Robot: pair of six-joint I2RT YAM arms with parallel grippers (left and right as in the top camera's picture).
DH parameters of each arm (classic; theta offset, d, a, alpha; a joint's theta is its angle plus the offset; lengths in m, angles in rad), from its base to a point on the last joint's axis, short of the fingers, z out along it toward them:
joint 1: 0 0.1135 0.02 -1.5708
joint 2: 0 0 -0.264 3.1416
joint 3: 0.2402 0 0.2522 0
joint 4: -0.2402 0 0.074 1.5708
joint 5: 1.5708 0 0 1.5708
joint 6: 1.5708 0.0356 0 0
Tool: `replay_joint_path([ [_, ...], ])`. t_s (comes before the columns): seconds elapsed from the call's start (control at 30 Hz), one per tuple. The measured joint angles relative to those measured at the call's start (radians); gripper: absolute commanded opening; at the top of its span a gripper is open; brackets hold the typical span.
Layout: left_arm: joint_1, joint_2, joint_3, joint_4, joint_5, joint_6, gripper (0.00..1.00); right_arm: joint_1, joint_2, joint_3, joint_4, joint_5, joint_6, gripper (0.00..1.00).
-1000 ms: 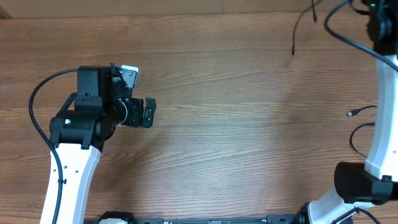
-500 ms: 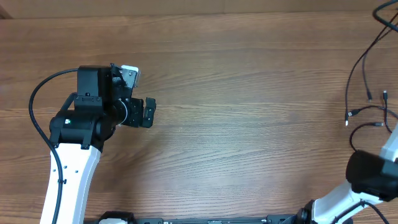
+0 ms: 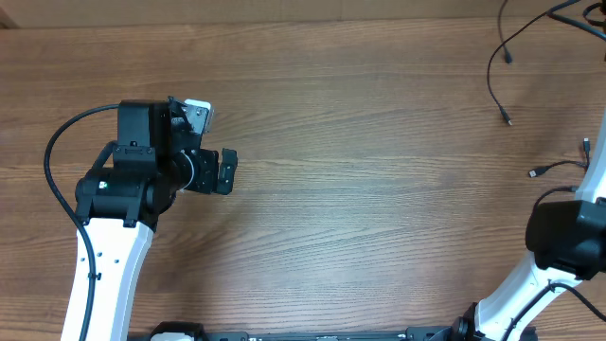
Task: Untangle cables
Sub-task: 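Open the right gripper and release the cable off the right edge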
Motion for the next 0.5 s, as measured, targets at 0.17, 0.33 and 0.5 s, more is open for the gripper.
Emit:
replay_joint_path([
  [0.17,0.000,0.000,0.000,0.000,0.000,0.000,1.00,-0.054,0.047,0.000,0.010,0.029,0.000,0.04],
  [0.33,0.000,0.000,0.000,0.000,0.000,0.000,1.00,-0.178,0.164,0.000,0.011,0.043,0.000,0.04],
  [0.5,0.000,0.000,0.000,0.000,0.000,0.000,0.99,-0.279,0.290,0.000,-0.026,0.046,0.000,0.45],
])
